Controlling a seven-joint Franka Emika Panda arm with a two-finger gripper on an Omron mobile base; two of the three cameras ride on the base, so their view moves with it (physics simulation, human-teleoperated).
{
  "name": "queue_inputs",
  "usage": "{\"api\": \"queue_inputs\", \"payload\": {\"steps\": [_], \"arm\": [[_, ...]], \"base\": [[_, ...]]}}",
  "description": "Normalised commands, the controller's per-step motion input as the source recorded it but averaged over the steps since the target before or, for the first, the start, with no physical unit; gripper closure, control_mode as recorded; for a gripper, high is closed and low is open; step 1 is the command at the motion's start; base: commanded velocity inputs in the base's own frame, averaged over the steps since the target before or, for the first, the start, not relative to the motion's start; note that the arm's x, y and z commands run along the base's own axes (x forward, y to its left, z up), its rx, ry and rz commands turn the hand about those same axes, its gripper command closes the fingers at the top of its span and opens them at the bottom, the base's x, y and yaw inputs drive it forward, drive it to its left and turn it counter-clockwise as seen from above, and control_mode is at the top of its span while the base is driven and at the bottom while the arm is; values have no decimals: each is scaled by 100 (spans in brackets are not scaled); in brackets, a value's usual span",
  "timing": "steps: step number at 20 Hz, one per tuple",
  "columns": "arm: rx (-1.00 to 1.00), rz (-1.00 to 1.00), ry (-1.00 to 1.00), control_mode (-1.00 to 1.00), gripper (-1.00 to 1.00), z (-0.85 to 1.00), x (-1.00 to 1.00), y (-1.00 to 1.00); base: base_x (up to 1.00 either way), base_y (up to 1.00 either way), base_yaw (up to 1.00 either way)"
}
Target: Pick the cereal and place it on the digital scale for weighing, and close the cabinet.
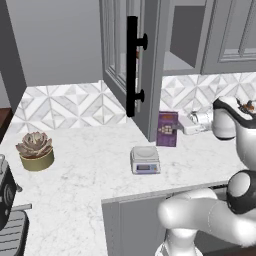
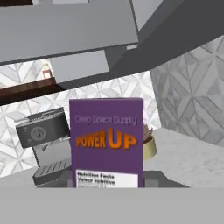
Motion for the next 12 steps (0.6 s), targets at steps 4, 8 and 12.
{"api": "queue_inputs", "payload": {"steps": [4,8,12], "arm": [[0,7,-3,-100,100,-28,32,14],[1,0,0,-100,100,-36,19,24],[0,0,0,-100,100,-31,9,26]], "base": [[0,0,0],[0,0,0],[0,0,0]]}}
